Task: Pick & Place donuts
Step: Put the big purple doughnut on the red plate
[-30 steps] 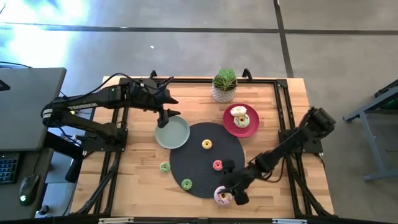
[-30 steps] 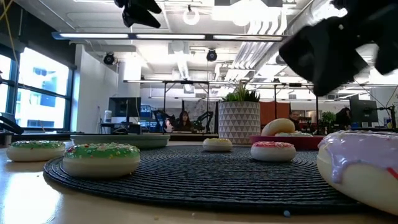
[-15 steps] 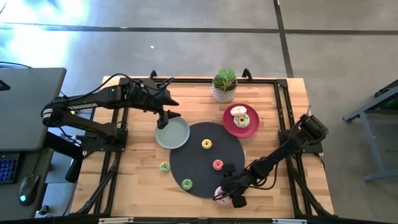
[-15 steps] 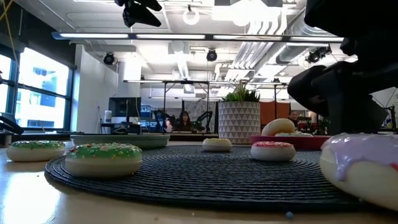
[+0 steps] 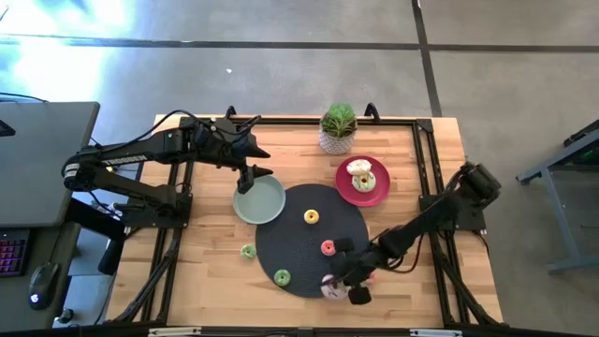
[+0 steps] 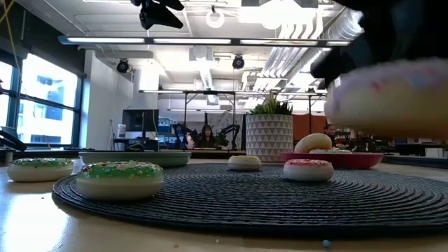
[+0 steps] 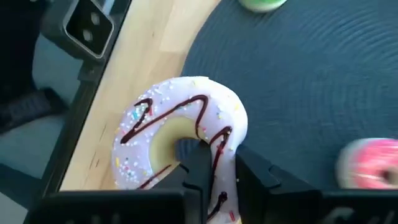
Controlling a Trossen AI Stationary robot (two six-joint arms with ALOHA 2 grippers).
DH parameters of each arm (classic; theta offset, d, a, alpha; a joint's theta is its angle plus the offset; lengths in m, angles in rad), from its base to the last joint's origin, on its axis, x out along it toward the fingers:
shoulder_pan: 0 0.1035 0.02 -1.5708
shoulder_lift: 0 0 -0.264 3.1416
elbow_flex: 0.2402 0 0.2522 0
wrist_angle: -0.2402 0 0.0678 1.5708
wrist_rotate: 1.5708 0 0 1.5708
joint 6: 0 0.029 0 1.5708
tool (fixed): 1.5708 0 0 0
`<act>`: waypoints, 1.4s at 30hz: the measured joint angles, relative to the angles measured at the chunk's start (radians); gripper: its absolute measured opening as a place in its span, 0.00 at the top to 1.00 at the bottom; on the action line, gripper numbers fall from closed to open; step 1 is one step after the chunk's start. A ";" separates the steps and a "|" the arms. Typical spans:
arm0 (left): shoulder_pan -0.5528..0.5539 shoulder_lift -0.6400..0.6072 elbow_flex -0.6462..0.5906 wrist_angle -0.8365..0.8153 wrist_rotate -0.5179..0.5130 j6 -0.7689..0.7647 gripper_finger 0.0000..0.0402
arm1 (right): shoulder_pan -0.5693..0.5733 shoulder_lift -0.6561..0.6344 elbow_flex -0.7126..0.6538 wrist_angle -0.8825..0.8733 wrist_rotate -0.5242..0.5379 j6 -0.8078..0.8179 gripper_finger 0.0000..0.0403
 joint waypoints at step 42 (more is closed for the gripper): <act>0.000 0.000 0.000 0.039 -0.014 0.103 0.41 | -0.550 -0.086 -0.002 -0.743 0.547 -0.166 0.93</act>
